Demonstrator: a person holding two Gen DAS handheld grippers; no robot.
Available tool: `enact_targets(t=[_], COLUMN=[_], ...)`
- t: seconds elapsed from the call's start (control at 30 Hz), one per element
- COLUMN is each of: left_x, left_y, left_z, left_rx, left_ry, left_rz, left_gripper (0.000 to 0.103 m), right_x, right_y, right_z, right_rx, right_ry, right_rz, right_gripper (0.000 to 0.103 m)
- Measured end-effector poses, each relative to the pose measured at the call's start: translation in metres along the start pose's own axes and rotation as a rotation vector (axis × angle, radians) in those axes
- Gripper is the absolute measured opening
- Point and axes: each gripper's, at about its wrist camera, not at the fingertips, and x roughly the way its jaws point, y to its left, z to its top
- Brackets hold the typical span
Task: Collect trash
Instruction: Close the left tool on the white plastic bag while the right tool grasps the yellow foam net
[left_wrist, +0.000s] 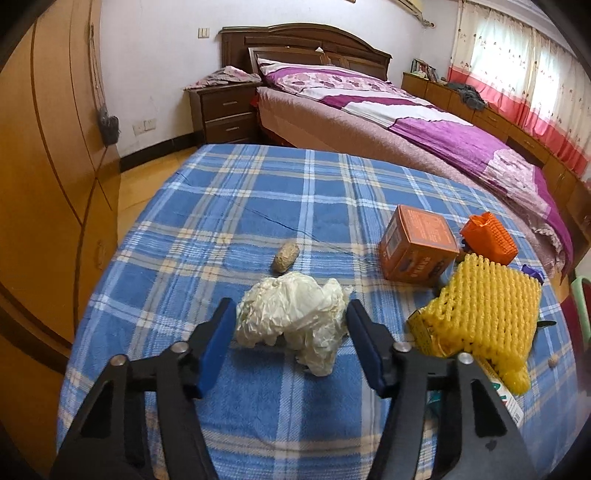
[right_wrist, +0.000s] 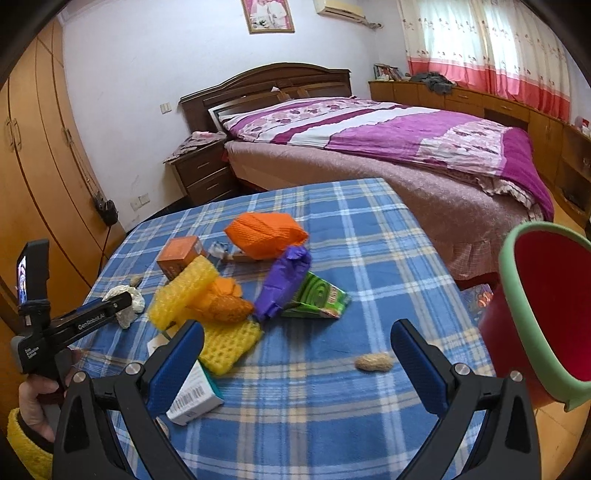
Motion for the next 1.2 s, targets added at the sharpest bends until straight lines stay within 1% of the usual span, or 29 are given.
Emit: enact_targets(t=[0.13, 0.23, 0.33, 0.4, 0.47, 0.5, 0.57, 0.6, 0.67, 0.7, 0.77, 0.8, 0.87, 0.93, 0.97, 1.1, 1.2], left_x=[0.001, 0.001, 0.002, 0.003, 0.004, 0.005, 0.007, 0.009, 0.01, 0.01, 0.01, 0.009, 0.008, 0.007, 0.007, 0.007, 0.005], left_y=[0.007, 0.009, 0.013, 0.018, 0.022, 0.024, 0.027, 0.03, 0.036, 0.037, 0.038, 0.036, 0.034, 0.031, 0.03, 0.031, 0.031], left_z=[0.0, -0.001, -0.001, -0.001, -0.001, -0.001, 0.0, 0.001, 0.0, 0.0, -0.001, -0.001, -0.002, -0.003, -0.003, -0.003, -0.003], left_rx=[-0.012, -0.011, -0.036, -0.054, -0.072, -0.082, -0.099, -0.111, -0.137, -0.145, -0.151, -0.15, -0.144, -0.136, -0.133, -0.148, -0.153], left_ry=[-0.006, -0.011, -0.002, 0.005, 0.009, 0.012, 0.015, 0.017, 0.015, 0.014, 0.012, 0.011, 0.011, 0.012, 0.013, 0.012, 0.001], left_rz=[-0.044, -0.063, -0.105, -0.131, -0.161, -0.179, -0.208, -0.232, -0.263, -0.27, -0.279, -0.285, -0.301, -0.32, -0.327, -0.335, -0.312], left_gripper=[0.053, 0.052, 0.052, 0.052, 0.052, 0.052, 0.052, 0.052, 0.052, 0.052, 0.052, 0.052, 0.052, 0.051, 0.051, 0.05, 0.048], right_x=[0.008, 0.017, 0.026, 0.033, 0.04, 0.044, 0.053, 0.056, 0.063, 0.065, 0.069, 0.07, 0.071, 0.07, 0.07, 0.068, 0.061], right_y=[0.02, 0.033, 0.046, 0.055, 0.063, 0.065, 0.068, 0.068, 0.069, 0.07, 0.071, 0.072, 0.073, 0.073, 0.072, 0.07, 0.066], right_z=[0.007, 0.012, 0.016, 0.02, 0.023, 0.024, 0.027, 0.028, 0.029, 0.028, 0.028, 0.028, 0.028, 0.029, 0.029, 0.031, 0.032], right_rx=[-0.031, -0.047, -0.068, -0.084, -0.096, -0.098, -0.094, -0.09, -0.082, -0.082, -0.09, -0.096, -0.104, -0.1, -0.097, -0.076, -0.053], right_ry=[0.016, 0.033, 0.039, 0.041, 0.042, 0.045, 0.06, 0.065, 0.079, 0.086, 0.096, 0.099, 0.103, 0.094, 0.092, 0.09, 0.078], right_rz=[-0.001, 0.009, 0.016, 0.02, 0.024, 0.027, 0.038, 0.042, 0.052, 0.06, 0.076, 0.08, 0.095, 0.109, 0.114, 0.151, 0.173], right_gripper=[0.103, 0.103, 0.103, 0.1, 0.092, 0.09, 0.08, 0.077, 0.066, 0.062, 0.051, 0.048, 0.034, 0.029, 0.022, 0.015, 0.014])
